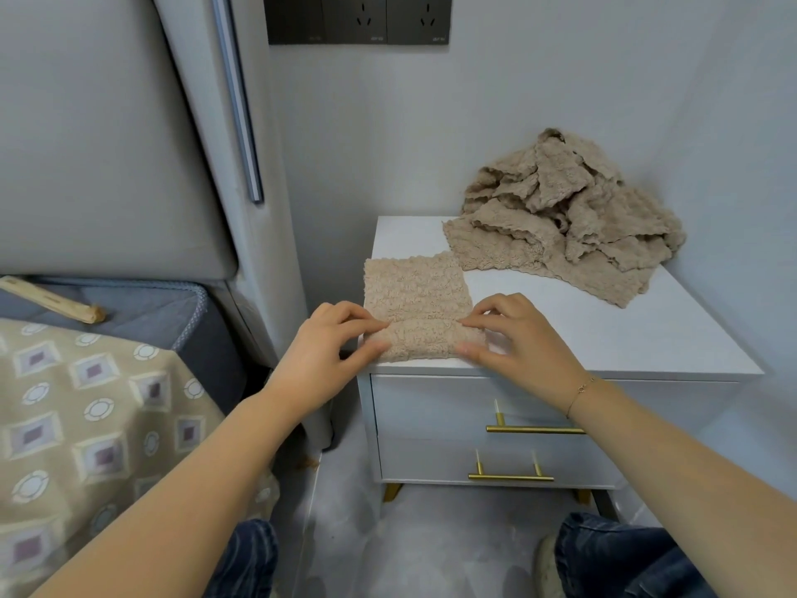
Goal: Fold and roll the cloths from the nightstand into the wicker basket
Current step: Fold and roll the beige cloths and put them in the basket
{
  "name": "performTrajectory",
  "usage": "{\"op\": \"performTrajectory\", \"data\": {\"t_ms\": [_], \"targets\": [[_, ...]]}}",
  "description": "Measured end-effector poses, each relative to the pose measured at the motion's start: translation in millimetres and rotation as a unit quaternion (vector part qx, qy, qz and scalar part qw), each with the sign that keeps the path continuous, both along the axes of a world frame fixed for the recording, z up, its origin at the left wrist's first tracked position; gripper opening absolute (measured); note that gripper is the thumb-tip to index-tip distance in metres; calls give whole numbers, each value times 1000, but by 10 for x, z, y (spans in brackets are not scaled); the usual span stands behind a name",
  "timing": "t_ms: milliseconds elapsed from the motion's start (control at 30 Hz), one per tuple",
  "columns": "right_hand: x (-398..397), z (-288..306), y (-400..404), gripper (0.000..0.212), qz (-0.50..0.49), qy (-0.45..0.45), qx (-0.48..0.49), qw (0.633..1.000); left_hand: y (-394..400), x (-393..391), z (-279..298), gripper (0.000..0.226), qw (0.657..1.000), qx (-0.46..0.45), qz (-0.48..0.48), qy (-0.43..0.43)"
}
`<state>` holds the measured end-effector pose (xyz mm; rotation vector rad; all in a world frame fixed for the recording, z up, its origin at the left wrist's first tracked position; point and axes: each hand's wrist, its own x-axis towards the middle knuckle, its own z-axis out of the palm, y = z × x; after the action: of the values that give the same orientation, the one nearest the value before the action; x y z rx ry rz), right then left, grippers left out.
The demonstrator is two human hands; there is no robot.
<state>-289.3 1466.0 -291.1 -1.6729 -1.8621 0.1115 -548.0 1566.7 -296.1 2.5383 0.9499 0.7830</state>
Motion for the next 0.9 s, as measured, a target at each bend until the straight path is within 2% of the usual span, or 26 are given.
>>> {"op": "performTrajectory", "data": {"t_ms": [100, 167, 233, 367, 433, 500, 567, 667, 800, 900], "targets": [[3, -10, -23, 65, 11, -50, -24, 998, -25, -13, -20, 68, 999, -14, -19, 26], [15, -27, -41, 66, 14, -64, -24, 998, -32, -34, -37, 74, 998, 5, -24, 50], [12, -46, -71, 61, 15, -68, -11, 997, -44, -51, -67, 70, 996, 50, -23, 70], [-26, -66, -138, 47, 21, -97, 53, 994, -108, -52, -69, 43, 983, 173, -7, 57], [-33, -64, -153, 41, 27, -127, 76, 989, -131, -41, -61, 35, 972, 228, -25, 54], [-25, -60, -158, 38, 39, -155, 88, 983, -149, -29, -46, 33, 966, 246, -56, 60], [-13, -66, -166, 39, 49, -157, 86, 983, -151, -38, -28, 33, 970, 222, -77, 63], [10, -65, -172, 41, 42, -118, 63, 990, -157, -69, 12, 28, 986, 141, -67, 64], [1, -8, -181, 41, 17, -12, -2, 1000, -167, -59, 66, 26, 995, 62, -52, 50], [-43, 73, -188, 28, 10, 76, -43, 996, -153, -42, 104, 18, 997, 9, -60, 45]]}}
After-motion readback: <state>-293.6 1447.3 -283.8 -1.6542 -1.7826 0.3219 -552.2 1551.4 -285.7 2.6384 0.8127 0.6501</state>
